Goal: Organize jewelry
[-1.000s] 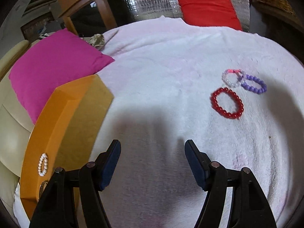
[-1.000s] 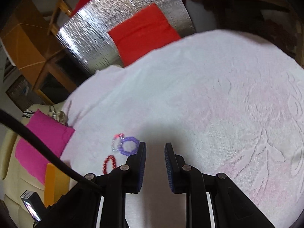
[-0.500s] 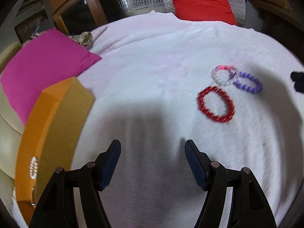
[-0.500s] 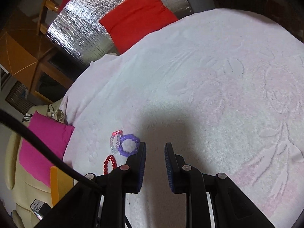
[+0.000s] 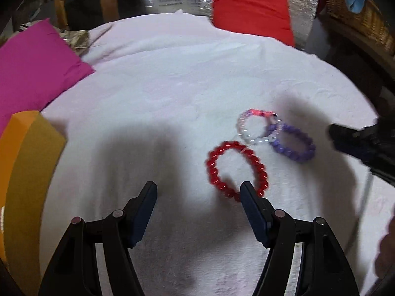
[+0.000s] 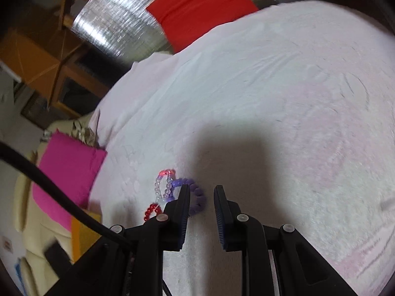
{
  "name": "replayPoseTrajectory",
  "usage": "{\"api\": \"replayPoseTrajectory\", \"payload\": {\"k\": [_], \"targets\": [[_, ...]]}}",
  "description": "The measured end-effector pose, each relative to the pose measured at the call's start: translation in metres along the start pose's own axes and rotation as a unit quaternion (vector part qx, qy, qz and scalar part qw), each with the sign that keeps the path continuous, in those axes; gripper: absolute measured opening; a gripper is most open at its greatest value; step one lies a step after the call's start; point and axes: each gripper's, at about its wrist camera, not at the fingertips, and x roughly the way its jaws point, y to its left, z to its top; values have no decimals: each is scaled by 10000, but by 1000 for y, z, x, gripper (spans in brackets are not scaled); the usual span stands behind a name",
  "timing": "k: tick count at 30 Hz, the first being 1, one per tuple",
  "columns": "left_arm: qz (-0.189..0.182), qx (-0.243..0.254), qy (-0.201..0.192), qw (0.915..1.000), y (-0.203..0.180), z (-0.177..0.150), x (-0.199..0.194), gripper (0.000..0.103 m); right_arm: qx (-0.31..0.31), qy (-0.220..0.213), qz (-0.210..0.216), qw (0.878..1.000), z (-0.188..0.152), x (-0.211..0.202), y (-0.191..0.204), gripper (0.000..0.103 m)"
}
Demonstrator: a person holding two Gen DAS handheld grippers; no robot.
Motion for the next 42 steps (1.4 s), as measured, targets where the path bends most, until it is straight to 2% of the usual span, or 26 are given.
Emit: {"api": "replayPoseTrajectory", "payload": {"k": [4,8,12,15,18,21,28,32,37,39,40,42], "targets": [[-363,9,8,9993,-3,-4,-8,71,-224,26,-332,9992,-4,12,6,22],[-605,0,4,9982,-4,-7,-12,71,-314,-14,-462,9984,-6,19,9,22],[-709,-50,29,9975,-2,-6,-8,71,-621,-135,-677,9957,-10,23,15,21],[-716,-19,76,9974,-3,-7,-3,71,-883,-146,-702,9935,-14,24,21,10],[-683,41,69,9976,-5,-7,-2,71,-1085,-206,-829,9904,-17,21,24,9],[-686,37,41,9976,-4,-6,-3,71,-991,-249,-886,9908,-14,13,19,9],[-791,-41,-22,9969,-9,2,3,71,-435,-532,-818,9943,-3,-18,-17,9],[-884,-7,78,9961,-18,0,9,71,-240,-507,-769,9955,1,-22,-31,9],[-864,-4,-11,9963,-22,0,13,70,-261,-449,-805,9954,0,-23,-37,9],[-898,-89,-54,9959,-20,0,14,65,-250,-426,-811,9955,-1,-25,-41,9],[-901,-119,-53,9958,-18,0,16,55,-239,-414,-819,9955,-1,-26,-42,9],[-926,-176,-57,9955,-17,1,18,48,-199,-371,-822,9957,-1,-25,-46,9]]}}
